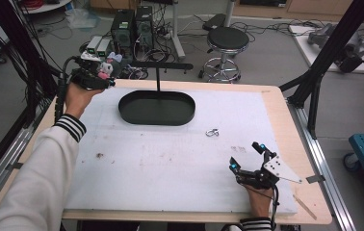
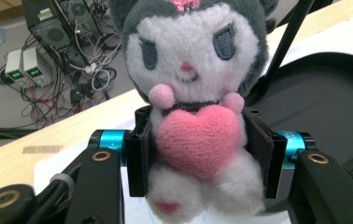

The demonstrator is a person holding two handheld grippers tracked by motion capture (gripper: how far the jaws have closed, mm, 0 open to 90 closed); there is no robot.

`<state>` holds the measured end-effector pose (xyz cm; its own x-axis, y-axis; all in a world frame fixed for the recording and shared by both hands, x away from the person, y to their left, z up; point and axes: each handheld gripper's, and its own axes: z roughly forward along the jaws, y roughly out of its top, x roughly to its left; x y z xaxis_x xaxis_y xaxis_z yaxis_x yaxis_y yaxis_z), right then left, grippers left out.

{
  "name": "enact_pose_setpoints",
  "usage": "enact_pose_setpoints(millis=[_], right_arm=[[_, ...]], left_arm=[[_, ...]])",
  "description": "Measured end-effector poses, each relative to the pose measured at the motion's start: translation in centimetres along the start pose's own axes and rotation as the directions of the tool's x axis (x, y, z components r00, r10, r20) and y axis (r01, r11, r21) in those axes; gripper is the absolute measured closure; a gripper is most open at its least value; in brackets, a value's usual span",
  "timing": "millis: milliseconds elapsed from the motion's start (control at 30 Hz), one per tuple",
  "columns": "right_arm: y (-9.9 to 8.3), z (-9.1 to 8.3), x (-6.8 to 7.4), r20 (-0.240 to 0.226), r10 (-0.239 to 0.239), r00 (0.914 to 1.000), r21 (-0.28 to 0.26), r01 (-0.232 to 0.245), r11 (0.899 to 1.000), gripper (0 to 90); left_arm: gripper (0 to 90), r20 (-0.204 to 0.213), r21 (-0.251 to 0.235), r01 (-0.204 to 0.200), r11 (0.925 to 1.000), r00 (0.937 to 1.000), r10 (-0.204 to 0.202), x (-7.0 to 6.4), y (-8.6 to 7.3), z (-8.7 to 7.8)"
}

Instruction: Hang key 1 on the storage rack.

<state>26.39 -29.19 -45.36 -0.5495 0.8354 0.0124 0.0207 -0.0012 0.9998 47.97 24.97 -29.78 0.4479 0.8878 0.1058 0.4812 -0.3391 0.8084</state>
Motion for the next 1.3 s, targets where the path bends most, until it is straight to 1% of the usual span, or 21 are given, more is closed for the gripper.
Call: enact_pose_setpoints(millis=[100, 200, 300, 367, 500, 600, 667, 900, 1000, 1033, 1100, 1167, 1200, 1233, 1267, 1300], right_arm=[[0.0, 0.0, 0.0, -0.001, -0.001, 1.0, -0.001, 0.001, 1.0, 0.5], [0.0, 0.0, 0.0, 0.0, 0.0, 1.0, 0.0, 0.0, 1.0, 0.5], [0.0, 0.0, 0.0, -0.001, 0.001, 1.0, 0.001, -0.001, 1.0, 0.5], [0.0, 0.0, 0.0, -0.001, 0.001, 1.0, 0.001, -0.001, 1.0, 0.5], [0.0, 0.0, 0.0, -0.001, 0.002, 1.0, 0.002, -0.002, 1.0, 0.5], [0.0, 0.0, 0.0, -0.001, -0.001, 1.0, -0.001, 0.001, 1.0, 0.5], [0.0, 0.0, 0.0, -0.002, 0.004, 1.0, 0.001, -0.004, 1.0, 0.5], [0.0, 0.0, 0.0, -0.001, 0.001, 1.0, 0.0, -0.001, 1.0, 0.5], [0.0, 0.0, 0.0, -0.001, 0.003, 1.0, 0.001, -0.003, 1.0, 0.5], [0.0, 0.0, 0.0, -0.001, 0.002, 1.0, 0.001, -0.002, 1.0, 0.5], [0.0, 0.0, 0.0, 0.0, 0.003, 1.0, 0.001, -0.003, 1.0, 0.5], [0.0, 0.0, 0.0, 0.0, 0.001, 1.0, 0.001, -0.001, 1.0, 0.5], [0.0, 0.0, 0.0, -0.001, 0.004, 1.0, 0.001, -0.004, 1.0, 0.5], [0.0, 0.0, 0.0, -0.001, 0.001, 1.0, 0.0, -0.001, 1.0, 0.5], [0.0, 0.0, 0.0, 0.0, 0.001, 1.0, -0.001, -0.001, 1.0, 0.5], [0.0, 0.0, 0.0, -0.001, 0.001, 1.0, -0.001, -0.001, 1.0, 0.5]], left_arm=[[50.7, -0.005, 0.011, 0.007, 0.9999, 1.0, -0.007, 0.2, -0.6, 0.0], [50.7, 0.0, 0.016, 0.021, 0.9997, 0.9998, -0.021, 0.5, -1.2, 0.1], [50.7, -0.005, 0.036, 0.008, 0.9993, 1.0, -0.008, 0.4, -1.5, 0.3], [50.7, -0.001, 0.029, 0.013, 0.9995, 0.9999, -0.013, 0.4, -1.7, 0.3], [50.7, 0.008, 0.048, 0.024, 0.9986, 0.9997, -0.024, 0.4, -2.6, 0.8], [50.7, 0.021, 0.047, 0.037, 0.9982, 0.9991, -0.038, 0.3, -3.2, 1.0], [50.7, 0.02, 0.054, 0.025, 0.9982, 0.9995, -0.027, 0.1, -3.4, 1.3], [50.3, 0.033, 0.072, 0.014, 0.9973, 0.9993, -0.017, -0.6, -3.8, 1.9], [49.2, 0.035, 0.063, 0.017, 0.9979, 0.9992, -0.019, -0.8, -3.7, 1.9], [47.8, 0.034, 0.05, 0.012, 0.9987, 0.9993, -0.014, -0.8, -3.8, 1.8], [41.2, 0.034, 0.021, -0.003, 0.9998, 0.9994, 0.002, -0.9, -3.9, 1.8], [26.7, 0.049, -0.02, -0.018, 0.9996, 0.9986, 0.019, -0.8, -4.0, 1.7], [21.0, 0.068, -0.048, -0.029, 0.9985, 0.9972, 0.032, -0.7, -4.1, 1.6], [14.7, 0.098, -0.079, -0.032, 0.9964, 0.9944, 0.039, -0.7, -4.2, 1.5], [6.1, 0.105, -0.112, -0.034, 0.9931, 0.9934, 0.046, -0.7, -4.3, 1.4], [3.7, 0.107, -0.128, -0.037, 0.9911, 0.993, 0.051, -0.7, -4.3, 1.2]])
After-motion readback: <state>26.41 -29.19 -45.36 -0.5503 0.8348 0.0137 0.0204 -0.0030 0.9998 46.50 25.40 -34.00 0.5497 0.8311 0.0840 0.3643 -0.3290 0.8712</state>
